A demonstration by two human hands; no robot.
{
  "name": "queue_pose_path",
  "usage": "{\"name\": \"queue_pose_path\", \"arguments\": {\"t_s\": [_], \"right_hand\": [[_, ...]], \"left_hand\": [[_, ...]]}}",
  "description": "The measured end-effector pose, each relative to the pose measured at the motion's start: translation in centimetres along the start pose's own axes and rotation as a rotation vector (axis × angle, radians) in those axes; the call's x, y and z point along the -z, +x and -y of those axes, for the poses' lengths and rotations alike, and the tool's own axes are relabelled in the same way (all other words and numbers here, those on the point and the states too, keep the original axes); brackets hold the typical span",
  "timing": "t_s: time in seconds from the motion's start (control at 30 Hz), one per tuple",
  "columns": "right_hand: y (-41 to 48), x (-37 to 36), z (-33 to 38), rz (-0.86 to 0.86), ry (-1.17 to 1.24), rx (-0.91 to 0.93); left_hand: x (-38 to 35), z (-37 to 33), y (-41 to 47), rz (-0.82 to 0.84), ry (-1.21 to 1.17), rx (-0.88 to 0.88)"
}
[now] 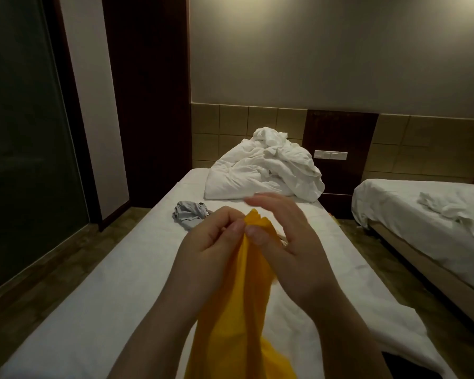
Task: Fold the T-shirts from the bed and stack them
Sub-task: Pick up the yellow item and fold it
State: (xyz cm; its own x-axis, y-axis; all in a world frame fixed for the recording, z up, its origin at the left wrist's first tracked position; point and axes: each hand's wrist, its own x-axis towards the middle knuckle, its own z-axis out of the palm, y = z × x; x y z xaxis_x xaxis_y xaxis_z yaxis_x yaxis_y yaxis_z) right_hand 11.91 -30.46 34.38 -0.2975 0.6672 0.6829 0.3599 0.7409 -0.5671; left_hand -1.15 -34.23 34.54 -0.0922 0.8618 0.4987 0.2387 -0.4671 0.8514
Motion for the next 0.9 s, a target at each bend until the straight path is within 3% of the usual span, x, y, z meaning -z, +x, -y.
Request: {"name": "queue_pose_path", "arguments": {"t_s": [0.13, 0.33, 0.47, 0.7, 0.9], "right_hand": [[1.1, 0.3, 0.3, 0.001, 0.224, 0.039], [1.9, -0.2, -0.2, -0.067, 0.261, 0.132], [2.8, 0.0, 0.0, -0.091, 0.230, 0.059], [5.9, 1.7, 1.4, -0.048, -0.028, 0.124], [8.2, 4.0, 2.9, -0.066, -0.155, 0.259]], "left_hand": [[0.4, -0.4, 0.6, 0.052, -0.126, 0.032], [0.7, -0.4, 1.4, 0.100, -0.203, 0.105], [0.7, 0.3, 1.9, -0.003, -0.010, 0.024], [0.4, 0.0, 2.0, -0.084, 0.439, -0.130], [1.0, 0.0, 2.5, -0.063, 0.438, -0.172]]}}
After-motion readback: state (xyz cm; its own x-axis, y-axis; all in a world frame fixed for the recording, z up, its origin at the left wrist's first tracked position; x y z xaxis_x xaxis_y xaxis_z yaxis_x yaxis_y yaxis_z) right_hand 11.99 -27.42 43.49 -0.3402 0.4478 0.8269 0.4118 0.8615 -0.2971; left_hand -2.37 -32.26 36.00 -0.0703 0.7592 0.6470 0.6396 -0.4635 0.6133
